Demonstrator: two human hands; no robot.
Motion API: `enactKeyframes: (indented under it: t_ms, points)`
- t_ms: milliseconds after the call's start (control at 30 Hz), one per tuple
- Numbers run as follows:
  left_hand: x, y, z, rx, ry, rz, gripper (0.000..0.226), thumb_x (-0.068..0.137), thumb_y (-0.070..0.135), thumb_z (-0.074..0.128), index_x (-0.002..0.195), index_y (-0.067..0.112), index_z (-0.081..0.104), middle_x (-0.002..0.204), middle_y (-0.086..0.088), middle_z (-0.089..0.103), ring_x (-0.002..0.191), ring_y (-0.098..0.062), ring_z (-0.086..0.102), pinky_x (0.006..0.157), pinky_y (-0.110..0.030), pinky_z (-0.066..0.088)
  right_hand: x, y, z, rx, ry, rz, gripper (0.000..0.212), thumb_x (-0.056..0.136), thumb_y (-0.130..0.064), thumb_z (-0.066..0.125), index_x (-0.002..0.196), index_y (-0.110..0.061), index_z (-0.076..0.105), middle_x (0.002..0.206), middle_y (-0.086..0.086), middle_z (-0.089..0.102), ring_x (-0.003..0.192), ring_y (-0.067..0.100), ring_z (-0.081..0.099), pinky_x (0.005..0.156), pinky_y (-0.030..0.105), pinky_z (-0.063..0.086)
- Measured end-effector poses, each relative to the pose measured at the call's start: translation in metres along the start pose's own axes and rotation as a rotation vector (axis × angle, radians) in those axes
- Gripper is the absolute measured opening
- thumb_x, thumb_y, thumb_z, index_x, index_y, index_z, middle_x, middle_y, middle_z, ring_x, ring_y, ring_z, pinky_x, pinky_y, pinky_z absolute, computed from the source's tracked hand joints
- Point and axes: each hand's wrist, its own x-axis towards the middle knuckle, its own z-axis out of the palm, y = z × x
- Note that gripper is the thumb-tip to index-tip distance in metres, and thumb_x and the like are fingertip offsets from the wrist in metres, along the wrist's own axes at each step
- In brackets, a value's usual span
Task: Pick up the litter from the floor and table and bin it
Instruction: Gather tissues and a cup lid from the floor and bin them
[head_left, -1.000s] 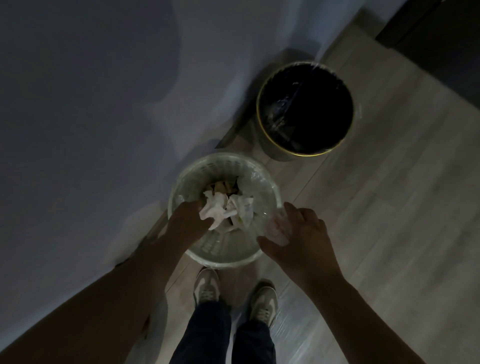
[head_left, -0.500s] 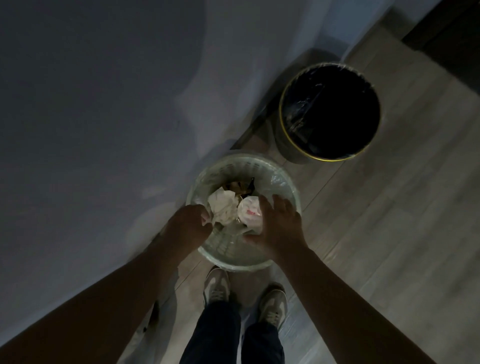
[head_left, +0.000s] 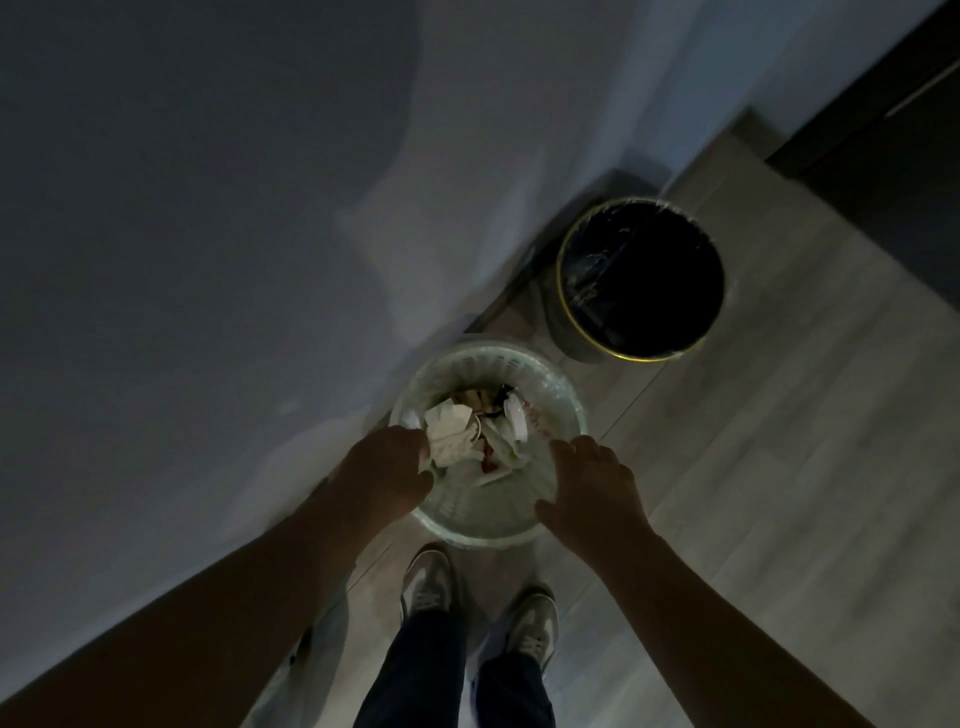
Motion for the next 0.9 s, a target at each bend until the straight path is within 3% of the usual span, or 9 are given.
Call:
enactKeyframes:
  t_ms: [500,733,900]
  points:
    - [-0.184,0.070,-0.156,0.137,0.104,0.034,0.036,0.094,0.033,0.048,0.127,0.019,0.048,0.124,-0.001,0.050,0.115,-0.018,0.050,0.094,-0.027,0.039,-0.158,-0.042,-0.158,-0.057,0.106,-0.140,0.060,0.086,-0.038,0.060,0.138,-0.021,0.035,0.130,0.003,0.046,0.118,0.022,0.046,0.097,0.034,0.041]
    - [-0.304,0.114,-0.229,0.090,0.263,-0.005,0.035,0.093,0.034,0.053,0.124,0.019,0.054,0.124,0.000,0.056,0.113,-0.015,0.053,0.096,-0.025,0.041,-0.252,-0.060,-0.275,-0.147,0.221,-0.343,0.053,0.083,-0.039,0.064,0.129,-0.017,0.051,0.128,0.004,0.054,0.120,0.024,0.051,0.097,0.035,0.045]
    - [-0.395,0.144,-0.286,0.115,0.480,-0.021,0.035,0.091,0.039,0.054,0.123,0.024,0.055,0.120,0.004,0.058,0.109,-0.012,0.054,0.091,-0.021,0.039,-0.326,-0.074,-0.362,-0.235,0.370,-0.545,0.052,0.088,-0.040,0.060,0.133,-0.020,0.045,0.127,0.003,0.050,0.117,0.023,0.048,0.096,0.035,0.044]
